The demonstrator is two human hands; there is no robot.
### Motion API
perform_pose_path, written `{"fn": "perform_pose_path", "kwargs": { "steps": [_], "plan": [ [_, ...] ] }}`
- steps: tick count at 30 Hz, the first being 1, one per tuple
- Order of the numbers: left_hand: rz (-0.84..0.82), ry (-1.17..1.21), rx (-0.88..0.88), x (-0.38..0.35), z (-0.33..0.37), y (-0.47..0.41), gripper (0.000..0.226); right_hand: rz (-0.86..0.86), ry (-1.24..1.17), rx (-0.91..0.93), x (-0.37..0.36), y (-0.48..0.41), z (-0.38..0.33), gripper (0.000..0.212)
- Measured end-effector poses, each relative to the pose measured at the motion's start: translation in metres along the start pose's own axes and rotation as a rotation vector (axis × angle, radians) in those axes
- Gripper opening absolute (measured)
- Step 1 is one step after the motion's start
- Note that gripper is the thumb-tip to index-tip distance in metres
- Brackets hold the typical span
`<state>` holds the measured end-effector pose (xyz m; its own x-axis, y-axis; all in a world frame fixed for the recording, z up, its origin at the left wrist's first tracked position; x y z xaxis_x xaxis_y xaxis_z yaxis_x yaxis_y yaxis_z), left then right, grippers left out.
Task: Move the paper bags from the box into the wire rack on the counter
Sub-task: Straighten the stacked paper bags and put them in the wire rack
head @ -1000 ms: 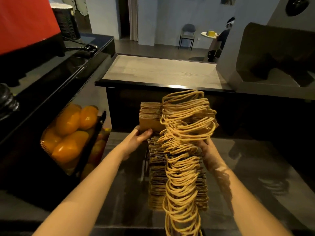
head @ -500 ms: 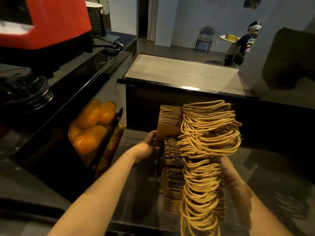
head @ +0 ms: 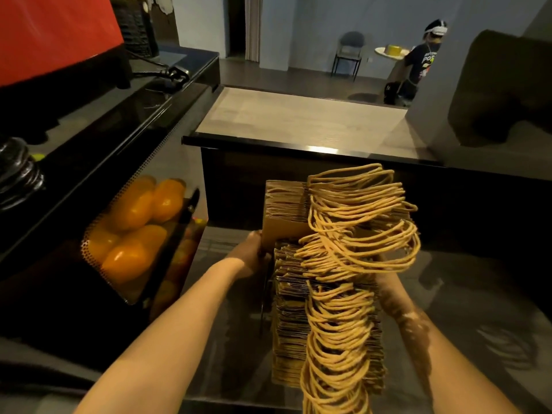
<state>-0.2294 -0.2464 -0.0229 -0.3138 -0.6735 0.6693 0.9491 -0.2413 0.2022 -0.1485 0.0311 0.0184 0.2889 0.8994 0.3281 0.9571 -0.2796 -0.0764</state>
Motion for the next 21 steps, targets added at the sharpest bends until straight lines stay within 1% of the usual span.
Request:
{"fn": "perform_pose_path", "kwargs": {
  "steps": [1,2,4,5,7,9,12,13,15,16,19,20,21],
  "plan": [
    [0.007,-0.057,-0.001,0.01,0.021,0.017,0.057,0.012,0.015,-0.026,0.001,-0.005,0.01,0.056],
    [0.011,-0.097,0.014,0.013,0.028,0.023,0.05,0.017,0.002,-0.073,0.002,-0.009,0.016,0.052],
    [0.029,-0.118,0.045,0.018,0.036,0.026,0.038,0.05,-0.04,-0.165,0.003,-0.015,0.018,0.031],
    [0.039,-0.11,0.04,0.02,0.04,0.028,0.033,0.048,-0.057,-0.194,0.001,-0.017,0.017,0.027],
    [0.055,-0.076,0.025,0.022,0.043,0.029,0.029,0.037,-0.073,-0.221,-0.001,-0.019,0.014,0.026],
    [0.054,-0.089,0.028,0.022,0.043,0.031,0.03,0.021,-0.077,-0.222,-0.003,-0.016,0.013,0.027],
    [0.043,-0.086,0.048,0.023,0.04,0.028,0.03,0.0,-0.085,-0.244,-0.005,-0.013,0.009,0.053],
    [0.031,-0.085,0.05,0.023,0.039,0.027,0.029,-0.005,-0.07,-0.25,-0.005,-0.013,0.008,0.054],
    [-0.007,-0.082,0.061,0.024,0.038,0.022,0.032,0.001,-0.062,-0.262,-0.005,-0.017,0.009,0.043],
    [-0.026,-0.077,0.071,0.024,0.036,0.019,0.035,0.006,-0.071,-0.263,-0.005,-0.018,0.007,0.04],
    [-0.046,-0.021,0.091,0.025,0.033,0.017,0.044,-0.017,-0.081,-0.277,-0.004,-0.023,0.02,0.062],
    [-0.05,0.039,0.095,0.025,0.031,0.018,0.046,-0.034,-0.092,-0.269,-0.005,-0.022,0.017,0.057],
    [-0.065,0.119,0.107,0.023,0.029,0.02,0.049,-0.059,-0.137,-0.252,-0.006,-0.018,0.009,0.044]
  ]
}}
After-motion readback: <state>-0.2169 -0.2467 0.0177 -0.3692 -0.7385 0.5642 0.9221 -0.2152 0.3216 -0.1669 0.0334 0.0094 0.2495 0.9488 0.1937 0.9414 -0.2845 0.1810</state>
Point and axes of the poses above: each hand's wrist, its own y-axis away from the middle knuckle, its own x-axis out of the back of the hand, z = x × y, the point moved 5 cm from there along -y, towards the middle knuckle, and after that the axes turned 5 degrees about z, right-handed, at the moved point
